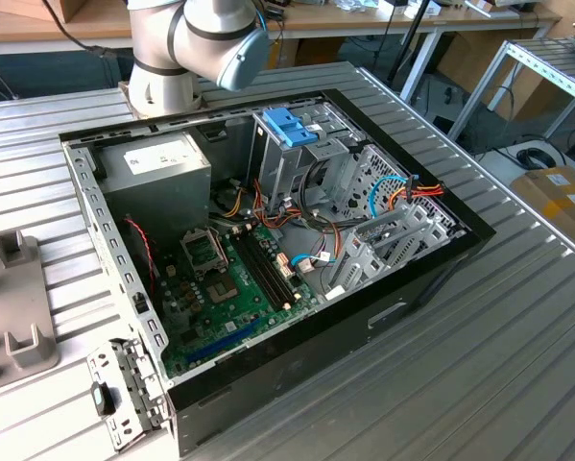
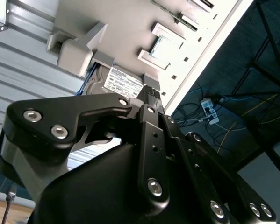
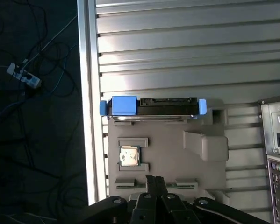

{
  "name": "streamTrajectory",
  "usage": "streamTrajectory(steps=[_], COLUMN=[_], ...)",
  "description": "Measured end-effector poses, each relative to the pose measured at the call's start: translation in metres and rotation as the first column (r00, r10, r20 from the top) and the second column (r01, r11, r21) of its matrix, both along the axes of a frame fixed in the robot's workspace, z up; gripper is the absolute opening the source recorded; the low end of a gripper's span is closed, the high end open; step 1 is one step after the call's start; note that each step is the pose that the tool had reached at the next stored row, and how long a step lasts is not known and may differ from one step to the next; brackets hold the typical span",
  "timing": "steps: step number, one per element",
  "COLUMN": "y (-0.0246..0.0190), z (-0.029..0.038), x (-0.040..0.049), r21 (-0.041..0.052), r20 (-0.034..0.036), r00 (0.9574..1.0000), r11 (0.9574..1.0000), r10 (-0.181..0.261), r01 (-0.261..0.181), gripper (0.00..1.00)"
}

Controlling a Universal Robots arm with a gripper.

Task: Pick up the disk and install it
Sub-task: 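Reach for the disk, then pick up the disk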

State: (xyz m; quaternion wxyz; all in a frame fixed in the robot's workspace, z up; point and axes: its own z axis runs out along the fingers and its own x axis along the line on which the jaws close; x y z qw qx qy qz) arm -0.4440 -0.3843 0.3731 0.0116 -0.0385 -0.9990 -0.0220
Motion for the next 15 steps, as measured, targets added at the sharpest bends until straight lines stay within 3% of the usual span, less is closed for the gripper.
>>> streamTrajectory(steps=[4,15], y=[0.0037,0.0037], z=[-0.0009,-0.0010], x=[0.0063,0.0068], r21=[-0.0001,-0.0002], r20=[0.0000,0.0000], r00=[1.0000,1.0000], r11=[1.0000,1.0000], r10=[0.000,0.000], r01=[0.000,0.000], gripper=[0.10,0.10])
